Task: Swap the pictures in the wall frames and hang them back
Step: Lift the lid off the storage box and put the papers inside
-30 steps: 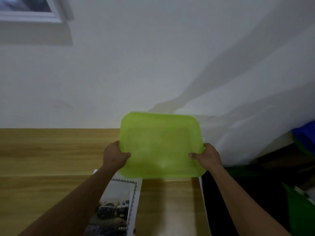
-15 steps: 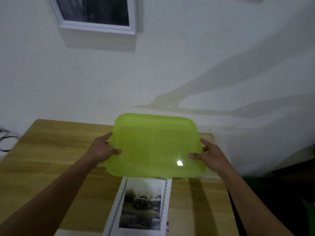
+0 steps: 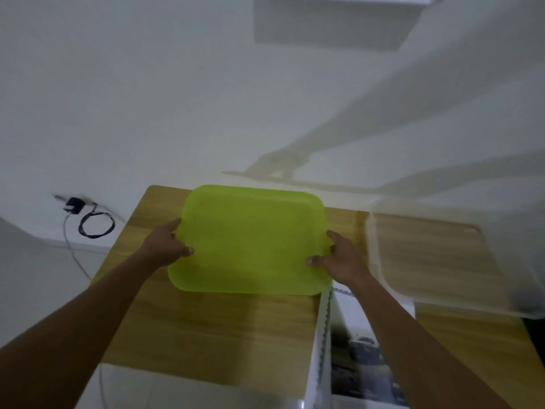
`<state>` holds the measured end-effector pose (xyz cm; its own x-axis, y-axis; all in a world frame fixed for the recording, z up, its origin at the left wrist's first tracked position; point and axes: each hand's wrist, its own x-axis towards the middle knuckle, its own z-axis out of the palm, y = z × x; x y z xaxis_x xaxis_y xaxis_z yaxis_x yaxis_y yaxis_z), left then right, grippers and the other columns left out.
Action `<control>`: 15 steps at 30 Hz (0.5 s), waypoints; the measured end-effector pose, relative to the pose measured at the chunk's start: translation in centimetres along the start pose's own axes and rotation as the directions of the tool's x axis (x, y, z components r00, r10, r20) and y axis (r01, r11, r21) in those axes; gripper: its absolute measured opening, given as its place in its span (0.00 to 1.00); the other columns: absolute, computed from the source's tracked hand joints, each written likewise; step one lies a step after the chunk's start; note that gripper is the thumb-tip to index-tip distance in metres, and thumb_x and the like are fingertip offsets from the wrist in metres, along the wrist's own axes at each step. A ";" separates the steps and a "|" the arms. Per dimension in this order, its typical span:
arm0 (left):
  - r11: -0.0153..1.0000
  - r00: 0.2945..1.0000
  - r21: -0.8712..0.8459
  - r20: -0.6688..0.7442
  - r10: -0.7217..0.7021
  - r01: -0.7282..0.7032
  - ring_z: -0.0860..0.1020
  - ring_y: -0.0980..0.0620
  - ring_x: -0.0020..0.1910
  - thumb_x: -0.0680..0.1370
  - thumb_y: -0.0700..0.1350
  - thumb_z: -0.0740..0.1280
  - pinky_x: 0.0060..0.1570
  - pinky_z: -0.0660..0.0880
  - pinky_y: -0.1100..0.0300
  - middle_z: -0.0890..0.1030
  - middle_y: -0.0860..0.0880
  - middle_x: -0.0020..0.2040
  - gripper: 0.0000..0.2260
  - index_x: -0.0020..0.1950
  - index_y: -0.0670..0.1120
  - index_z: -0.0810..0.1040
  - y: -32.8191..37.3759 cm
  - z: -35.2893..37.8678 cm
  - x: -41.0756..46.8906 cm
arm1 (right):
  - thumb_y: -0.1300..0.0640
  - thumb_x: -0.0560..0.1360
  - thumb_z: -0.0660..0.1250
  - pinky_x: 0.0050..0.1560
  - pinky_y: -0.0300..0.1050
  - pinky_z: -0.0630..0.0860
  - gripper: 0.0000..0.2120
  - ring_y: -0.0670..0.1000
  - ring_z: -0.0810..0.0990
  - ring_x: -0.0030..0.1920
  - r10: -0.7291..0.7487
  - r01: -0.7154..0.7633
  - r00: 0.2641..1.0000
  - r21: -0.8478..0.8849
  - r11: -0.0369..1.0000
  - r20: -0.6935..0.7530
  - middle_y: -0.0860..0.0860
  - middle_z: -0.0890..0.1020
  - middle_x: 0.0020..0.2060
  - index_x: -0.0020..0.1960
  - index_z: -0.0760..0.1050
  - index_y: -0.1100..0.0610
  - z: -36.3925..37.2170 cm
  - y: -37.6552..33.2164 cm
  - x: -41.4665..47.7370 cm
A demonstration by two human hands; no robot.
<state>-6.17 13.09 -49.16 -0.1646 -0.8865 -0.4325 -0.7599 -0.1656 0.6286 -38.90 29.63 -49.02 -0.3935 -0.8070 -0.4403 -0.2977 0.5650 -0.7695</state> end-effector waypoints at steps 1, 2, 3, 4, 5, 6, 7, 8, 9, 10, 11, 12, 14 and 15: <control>1.000 1.000 0.029 0.004 -0.008 0.008 0.78 0.38 0.57 0.60 0.46 0.77 0.57 0.76 0.43 0.80 0.38 0.59 0.44 0.75 0.50 0.66 -1.2 -0.4 1.3 | 0.62 0.68 0.79 0.53 0.46 0.73 0.38 0.55 0.76 0.60 0.002 -0.002 1.000 -0.015 1.000 0.003 0.56 0.76 0.66 0.73 0.66 0.59 1.3 -0.1 0.9; 0.998 1.000 0.061 0.002 -0.018 0.018 0.78 0.39 0.58 0.62 0.45 0.77 0.57 0.76 0.42 0.79 0.38 0.61 0.44 0.76 0.49 0.65 -2.2 -0.6 2.4 | 0.62 0.68 0.79 0.52 0.45 0.72 0.37 0.56 0.76 0.62 0.001 -0.001 1.000 -0.034 0.999 0.001 0.56 0.76 0.66 0.73 0.67 0.60 2.6 -0.1 1.8; 0.996 1.000 0.091 -0.006 -0.023 0.023 0.77 0.39 0.58 0.64 0.44 0.78 0.58 0.75 0.42 0.78 0.39 0.62 0.43 0.76 0.48 0.64 -3.1 -0.8 3.3 | 0.63 0.68 0.79 0.51 0.43 0.71 0.36 0.57 0.76 0.63 0.006 -0.007 1.000 -0.046 0.999 -0.004 0.56 0.77 0.64 0.73 0.68 0.60 3.7 -0.1 2.5; 0.992 0.999 0.123 -0.016 -0.028 0.030 0.76 0.38 0.59 0.67 0.42 0.78 0.58 0.75 0.43 0.77 0.38 0.64 0.41 0.77 0.47 0.63 -3.8 -0.8 4.2 | 0.63 0.68 0.78 0.51 0.42 0.70 0.35 0.57 0.76 0.63 0.009 -0.009 1.000 -0.053 0.999 -0.008 0.54 0.78 0.63 0.72 0.69 0.59 4.7 -0.1 3.2; 0.987 0.999 0.155 -0.025 -0.028 0.031 0.76 0.38 0.60 0.68 0.42 0.77 0.58 0.75 0.44 0.76 0.38 0.65 0.41 0.77 0.46 0.62 -4.3 -0.8 4.9 | 0.63 0.67 0.79 0.51 0.42 0.71 0.35 0.56 0.77 0.62 0.016 -0.017 1.000 -0.055 0.998 -0.016 0.53 0.78 0.61 0.71 0.70 0.58 5.6 0.1 3.8; 0.983 0.999 0.180 -0.027 -0.021 0.025 0.75 0.37 0.62 0.69 0.42 0.77 0.58 0.74 0.45 0.75 0.38 0.66 0.40 0.77 0.46 0.61 -4.7 -0.8 5.5 | 0.63 0.66 0.79 0.52 0.43 0.73 0.34 0.56 0.78 0.61 0.017 -0.018 1.000 -0.060 0.998 -0.023 0.52 0.80 0.60 0.69 0.72 0.57 6.4 0.4 4.6; 0.982 1.000 0.187 -0.019 -0.017 0.021 0.74 0.37 0.63 0.70 0.42 0.76 0.58 0.74 0.45 0.74 0.38 0.67 0.39 0.77 0.46 0.62 -5.2 -0.7 6.1 | 0.62 0.65 0.79 0.53 0.45 0.75 0.33 0.56 0.79 0.59 0.023 -0.024 0.999 -0.059 0.998 -0.025 0.52 0.81 0.60 0.68 0.73 0.55 7.2 0.7 5.1; 0.981 1.000 0.193 -0.008 -0.015 0.016 0.73 0.38 0.63 0.70 0.42 0.76 0.57 0.74 0.46 0.74 0.39 0.67 0.39 0.77 0.47 0.62 -5.6 -0.6 6.5 | 0.62 0.64 0.79 0.55 0.49 0.78 0.32 0.56 0.80 0.58 0.030 -0.031 0.999 -0.062 0.998 -0.025 0.52 0.82 0.59 0.66 0.74 0.54 7.7 1.0 5.5; 0.980 1.000 0.196 0.000 -0.017 0.017 0.73 0.38 0.64 0.69 0.42 0.76 0.57 0.73 0.47 0.75 0.39 0.67 0.38 0.77 0.47 0.63 -6.1 -0.6 7.0 | 0.61 0.64 0.79 0.55 0.53 0.79 0.32 0.57 0.81 0.57 0.038 -0.040 0.999 -0.067 0.997 -0.027 0.52 0.82 0.58 0.66 0.75 0.53 8.2 1.2 5.8; 0.980 1.000 0.199 0.007 -0.015 0.013 0.73 0.38 0.64 0.69 0.42 0.76 0.56 0.73 0.47 0.75 0.40 0.67 0.38 0.76 0.47 0.64 -6.5 -0.5 7.3 | 0.59 0.63 0.79 0.55 0.55 0.79 0.33 0.57 0.81 0.56 0.042 -0.045 0.999 -0.078 0.996 -0.034 0.52 0.83 0.57 0.66 0.75 0.52 8.6 1.6 6.2; 0.980 1.000 0.196 0.008 -0.013 0.011 0.73 0.38 0.64 0.69 0.41 0.76 0.56 0.73 0.48 0.75 0.40 0.67 0.38 0.76 0.47 0.64 -6.8 -0.4 7.5 | 0.55 0.61 0.79 0.55 0.56 0.80 0.34 0.57 0.81 0.55 0.041 -0.044 0.998 -0.095 0.995 -0.041 0.53 0.82 0.57 0.66 0.74 0.51 9.0 1.9 6.7; 0.981 1.000 0.196 0.005 -0.003 0.002 0.74 0.39 0.64 0.69 0.40 0.76 0.55 0.73 0.48 0.75 0.40 0.66 0.38 0.76 0.46 0.64 -7.0 -0.2 7.7 | 0.49 0.58 0.78 0.55 0.56 0.80 0.37 0.57 0.81 0.54 0.034 -0.039 0.999 -0.122 0.992 -0.041 0.54 0.82 0.57 0.66 0.74 0.50 9.3 2.5 7.2; 0.982 0.999 0.189 -0.016 0.031 -0.027 0.76 0.38 0.61 0.69 0.39 0.75 0.51 0.74 0.50 0.77 0.40 0.64 0.36 0.75 0.46 0.67 -7.1 -0.1 8.0 | 0.37 0.51 0.74 0.54 0.56 0.80 0.42 0.58 0.81 0.52 0.028 -0.033 0.999 -0.177 0.984 -0.030 0.56 0.80 0.56 0.63 0.73 0.49 10.0 4.8 9.3; 0.983 0.999 0.182 -0.023 0.045 -0.040 0.77 0.38 0.58 0.69 0.38 0.75 0.49 0.75 0.51 0.78 0.40 0.61 0.34 0.74 0.45 0.69 -7.2 -0.2 8.2 | 0.34 0.50 0.73 0.54 0.55 0.81 0.43 0.58 0.81 0.52 0.027 -0.032 0.999 -0.202 0.979 -0.031 0.56 0.79 0.56 0.62 0.73 0.49 10.2 4.7 9.2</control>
<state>-1.94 6.96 -57.08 -0.1836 -0.9029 -0.3886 -0.8544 -0.0489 0.5174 -35.07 23.09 -61.44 -0.4278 -0.7861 -0.4461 -0.4547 0.6138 -0.6454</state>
